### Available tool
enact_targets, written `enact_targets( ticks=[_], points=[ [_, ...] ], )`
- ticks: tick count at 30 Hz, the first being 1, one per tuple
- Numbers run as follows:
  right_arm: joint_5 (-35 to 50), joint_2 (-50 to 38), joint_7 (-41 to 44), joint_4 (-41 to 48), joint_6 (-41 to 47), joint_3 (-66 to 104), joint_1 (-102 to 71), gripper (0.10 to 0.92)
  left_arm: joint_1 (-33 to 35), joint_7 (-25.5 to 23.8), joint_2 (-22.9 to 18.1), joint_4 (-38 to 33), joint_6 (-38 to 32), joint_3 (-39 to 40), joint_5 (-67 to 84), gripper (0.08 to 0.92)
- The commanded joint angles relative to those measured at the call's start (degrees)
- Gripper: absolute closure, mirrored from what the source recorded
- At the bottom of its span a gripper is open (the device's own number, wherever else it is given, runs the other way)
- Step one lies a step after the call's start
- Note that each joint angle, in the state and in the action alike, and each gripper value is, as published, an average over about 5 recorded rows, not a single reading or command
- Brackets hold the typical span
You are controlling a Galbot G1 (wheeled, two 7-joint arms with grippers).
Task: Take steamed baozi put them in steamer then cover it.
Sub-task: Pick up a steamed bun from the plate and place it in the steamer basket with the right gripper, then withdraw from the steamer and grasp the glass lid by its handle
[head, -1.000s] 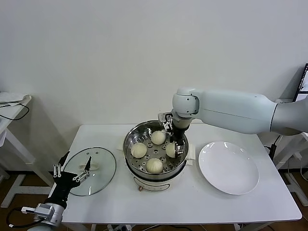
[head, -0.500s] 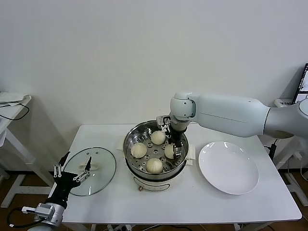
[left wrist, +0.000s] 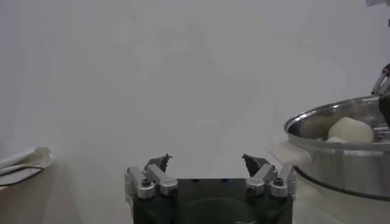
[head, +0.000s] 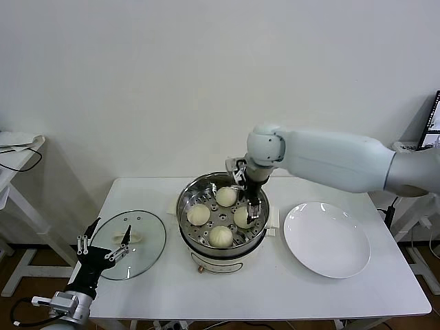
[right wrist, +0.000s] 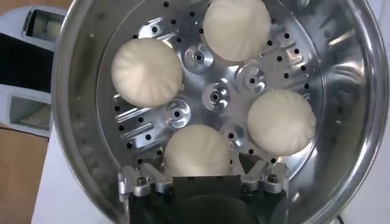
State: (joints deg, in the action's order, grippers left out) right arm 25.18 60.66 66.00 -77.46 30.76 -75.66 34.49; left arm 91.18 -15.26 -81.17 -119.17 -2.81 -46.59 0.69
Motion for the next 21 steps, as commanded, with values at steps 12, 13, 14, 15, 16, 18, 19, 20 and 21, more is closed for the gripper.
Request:
enact_targets(
  ticks=[12,13,14,15,16,18,19,20,21],
  points=[
    [6.88,-29.10,-7.93,-6.50,-4.59,36.19,-17.05,0.203,0.41,0.77,-0.04,-0.88,0.35,1.06,-0.45,0.177],
    [8.09,-30.13,-11.27,-6.96,-5.43,39.98,-20.42,0.203,0.43,0.86,-0.06,-0.89,0.35,1.15,-0.47,0.177],
    [9.74,-31.22,-15.15,-7.63,-6.75,44.05,-24.31,0.203,0.45,0.94,-0.10,-0.92,0.35,1.18,-0.47,0.177],
    [11.39,-32.18,-18.80,-8.30,-8.10,47.24,-28.09,0.203,0.46,1.00,-0.15,-0.98,0.32,1.16,-0.43,0.177],
    [13.18,-33.31,-22.53,-9.18,-9.75,50.77,-31.99,0.203,0.45,1.05,-0.21,-1.04,0.28,1.10,-0.35,0.177],
    [16.31,-35.31,-28.82,-11.07,-12.90,58.18,-40.87,0.203,0.35,1.07,-0.29,-1.09,0.22,0.95,-0.12,0.177],
    [17.33,-35.98,-31.32,-11.99,-14.16,62.52,-45.70,0.203,0.23,1.09,-0.30,-1.03,0.20,0.89,0.11,0.177],
    [18.32,-36.49,-34.14,-13.13,-15.75,67.23,-50.65,0.203,0.06,1.12,-0.31,-0.91,0.21,0.82,0.45,0.177],
    [19.13,-36.63,-36.78,-14.08,-17.09,71.52,-55.29,0.203,-0.14,1.18,-0.31,-0.75,0.25,0.77,0.80,0.177]
  ],
)
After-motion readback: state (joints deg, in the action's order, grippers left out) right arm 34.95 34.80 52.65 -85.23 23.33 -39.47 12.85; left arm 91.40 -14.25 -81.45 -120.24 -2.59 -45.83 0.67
